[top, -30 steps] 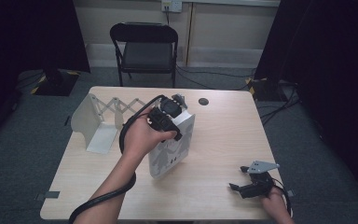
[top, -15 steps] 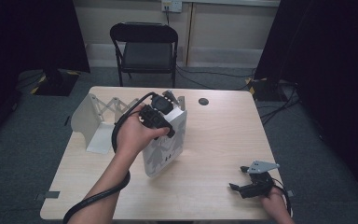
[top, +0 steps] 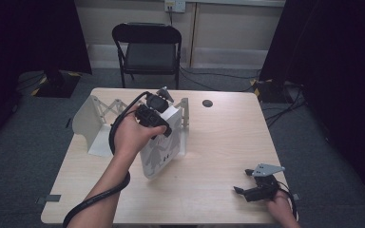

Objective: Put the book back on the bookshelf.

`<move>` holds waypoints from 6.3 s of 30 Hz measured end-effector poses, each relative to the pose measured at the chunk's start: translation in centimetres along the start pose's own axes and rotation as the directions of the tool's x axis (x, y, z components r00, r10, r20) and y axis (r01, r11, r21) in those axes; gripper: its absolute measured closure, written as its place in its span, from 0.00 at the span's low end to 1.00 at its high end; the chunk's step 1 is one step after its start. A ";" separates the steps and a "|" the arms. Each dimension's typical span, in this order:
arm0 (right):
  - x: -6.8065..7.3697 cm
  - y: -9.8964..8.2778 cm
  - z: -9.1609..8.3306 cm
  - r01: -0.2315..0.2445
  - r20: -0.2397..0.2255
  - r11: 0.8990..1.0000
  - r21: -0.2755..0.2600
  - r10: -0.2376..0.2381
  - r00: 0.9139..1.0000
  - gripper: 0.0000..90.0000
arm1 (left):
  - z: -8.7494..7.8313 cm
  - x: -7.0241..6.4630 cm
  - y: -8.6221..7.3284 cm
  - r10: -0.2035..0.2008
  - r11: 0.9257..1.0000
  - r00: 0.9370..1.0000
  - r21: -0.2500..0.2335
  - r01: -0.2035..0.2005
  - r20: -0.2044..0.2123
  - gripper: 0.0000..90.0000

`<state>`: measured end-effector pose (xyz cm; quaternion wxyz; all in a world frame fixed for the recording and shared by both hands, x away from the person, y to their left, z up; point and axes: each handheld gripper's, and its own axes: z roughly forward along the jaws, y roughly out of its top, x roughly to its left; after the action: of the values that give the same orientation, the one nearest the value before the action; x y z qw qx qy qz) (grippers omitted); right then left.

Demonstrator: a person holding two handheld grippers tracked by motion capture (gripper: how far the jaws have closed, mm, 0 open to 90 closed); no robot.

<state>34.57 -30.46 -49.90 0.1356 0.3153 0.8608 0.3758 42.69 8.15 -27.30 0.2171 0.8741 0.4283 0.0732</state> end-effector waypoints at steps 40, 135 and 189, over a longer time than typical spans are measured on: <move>0.0 0.0 0.0 0.000 -0.001 1.000 0.000 0.000 1.000 0.15 | 1.9 1.2 2.4 -0.121 0.993 0.990 0.008 0.122 -0.077 0.59; 0.0 0.0 0.0 0.002 0.000 1.000 0.000 -0.002 1.000 0.15 | 6.3 2.6 6.4 -0.283 0.958 0.945 -0.007 0.286 -0.166 0.59; 0.0 0.0 0.0 0.001 0.000 1.000 0.001 -0.001 1.000 0.15 | 8.2 2.1 7.4 -0.341 0.939 0.919 -0.030 0.342 -0.199 0.59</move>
<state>34.58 -30.46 -49.90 0.1356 0.3148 0.8611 0.3756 51.90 3.16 -31.46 0.1800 0.7748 0.5938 0.1211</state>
